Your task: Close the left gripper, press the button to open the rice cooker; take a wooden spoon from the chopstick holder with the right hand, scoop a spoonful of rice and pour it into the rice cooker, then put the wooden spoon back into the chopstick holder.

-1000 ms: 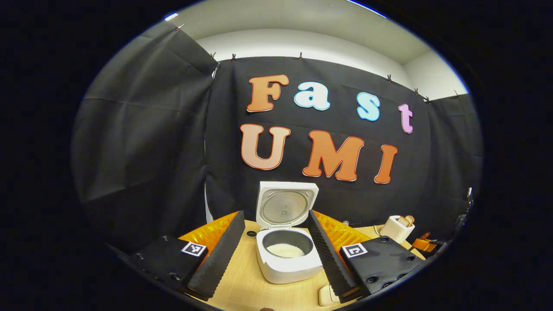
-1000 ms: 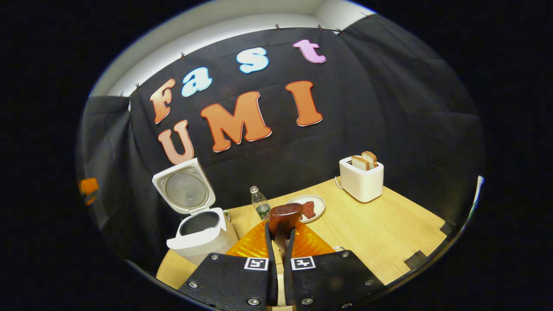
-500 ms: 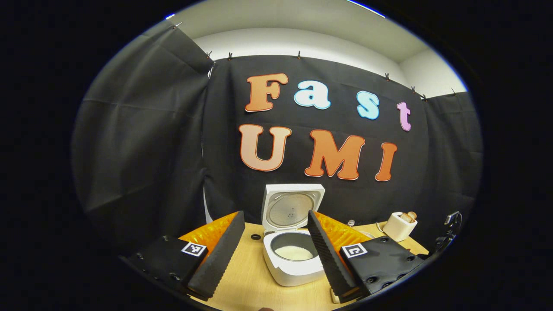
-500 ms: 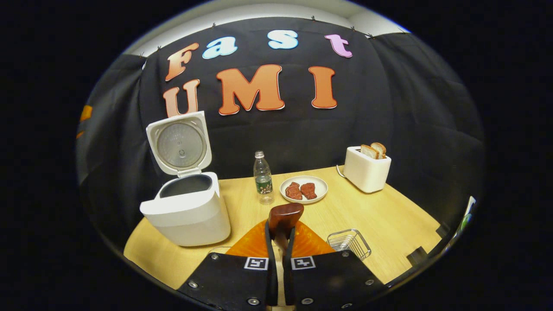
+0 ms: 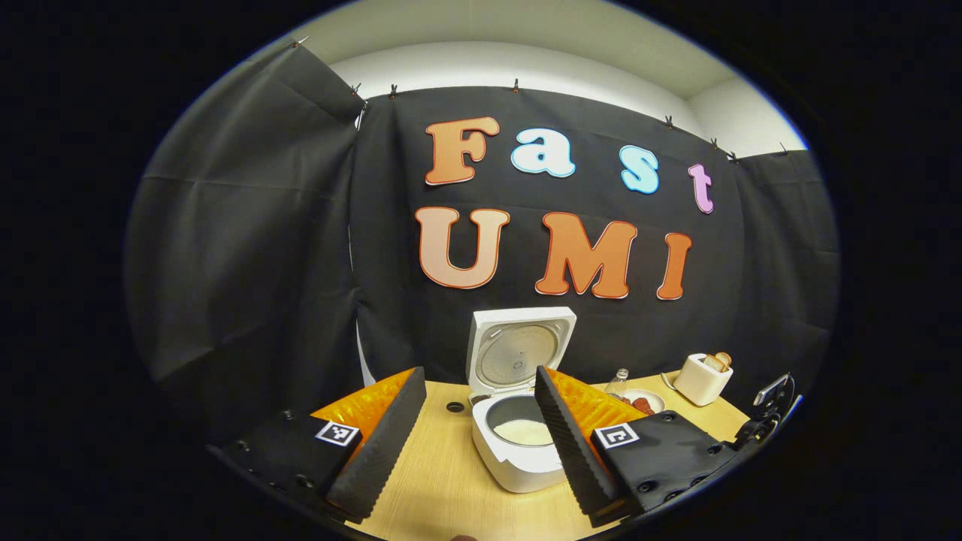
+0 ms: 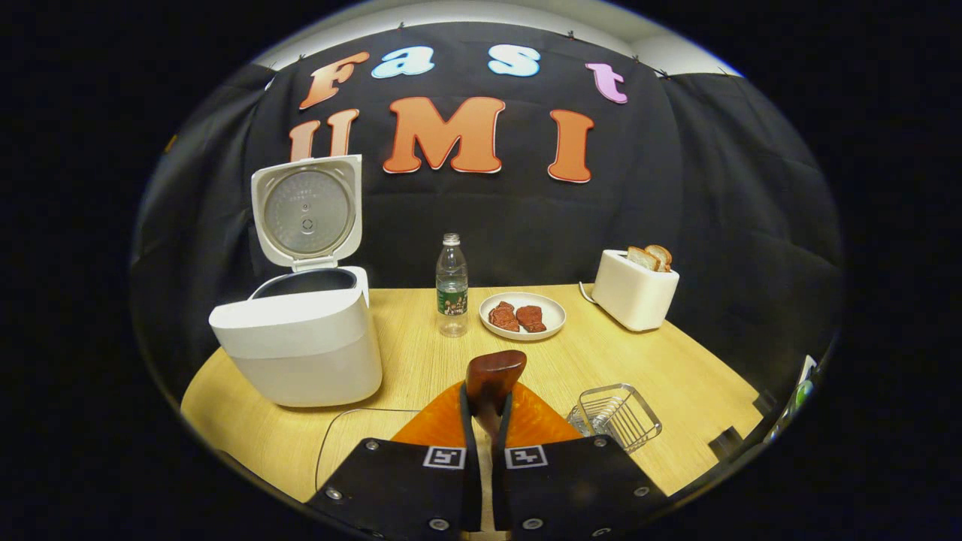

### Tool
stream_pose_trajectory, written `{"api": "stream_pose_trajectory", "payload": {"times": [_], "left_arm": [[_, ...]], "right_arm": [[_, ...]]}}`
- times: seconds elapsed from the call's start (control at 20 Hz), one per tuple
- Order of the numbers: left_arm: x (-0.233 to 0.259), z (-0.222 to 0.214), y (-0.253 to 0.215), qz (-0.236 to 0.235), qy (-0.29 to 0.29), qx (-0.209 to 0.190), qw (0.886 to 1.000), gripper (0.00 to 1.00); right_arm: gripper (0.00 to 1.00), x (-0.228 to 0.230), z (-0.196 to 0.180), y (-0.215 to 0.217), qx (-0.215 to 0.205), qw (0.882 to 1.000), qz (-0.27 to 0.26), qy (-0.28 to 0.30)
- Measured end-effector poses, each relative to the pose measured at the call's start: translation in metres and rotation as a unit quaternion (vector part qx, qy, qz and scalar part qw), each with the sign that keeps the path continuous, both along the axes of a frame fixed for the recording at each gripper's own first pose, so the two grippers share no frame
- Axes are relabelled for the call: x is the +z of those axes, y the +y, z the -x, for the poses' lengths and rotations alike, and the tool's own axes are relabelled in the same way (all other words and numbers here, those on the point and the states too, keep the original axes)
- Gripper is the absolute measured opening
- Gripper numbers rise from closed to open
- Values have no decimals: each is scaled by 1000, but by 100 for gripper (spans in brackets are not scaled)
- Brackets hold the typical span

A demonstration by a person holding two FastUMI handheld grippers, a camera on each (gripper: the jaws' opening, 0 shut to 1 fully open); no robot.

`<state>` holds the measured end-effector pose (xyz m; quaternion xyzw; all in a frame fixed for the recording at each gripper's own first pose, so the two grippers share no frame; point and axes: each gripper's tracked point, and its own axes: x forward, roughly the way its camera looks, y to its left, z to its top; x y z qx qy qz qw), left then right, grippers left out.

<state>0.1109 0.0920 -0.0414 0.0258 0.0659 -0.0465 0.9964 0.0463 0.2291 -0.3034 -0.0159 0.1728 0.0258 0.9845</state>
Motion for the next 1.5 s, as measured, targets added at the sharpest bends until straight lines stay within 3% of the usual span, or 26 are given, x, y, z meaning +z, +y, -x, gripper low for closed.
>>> {"api": "stream_pose_trajectory", "payload": {"times": [0.15, 0.3, 0.55, 0.9, 1.3, 1.5], "left_arm": [[-6, 0, 9, 2, 7, 4, 1000, 98], [-8, 0, 16, -1, 9, 9, 1000, 99], [-11, -3, 23, -1, 11, 15, 1000, 99], [-13, -4, 24, 1, 14, 16, 1000, 100], [-8, -3, 17, 8, 11, 13, 1000, 100], [-5, -1, 9, 9, 5, 8, 1000, 98]], "right_arm": [[5, -7, -2, 11, -13, 997, -81, 17], [5, -13, 1, 36, 0, 989, -145, 41], [5, -22, 2, 55, -3, 961, -266, 80], [5, -41, 2, 41, -50, 898, -415, 136], [5, -53, 14, 9, -101, 816, -546, 162], [5, -39, 20, -9, -111, 797, -573, 156]]}}
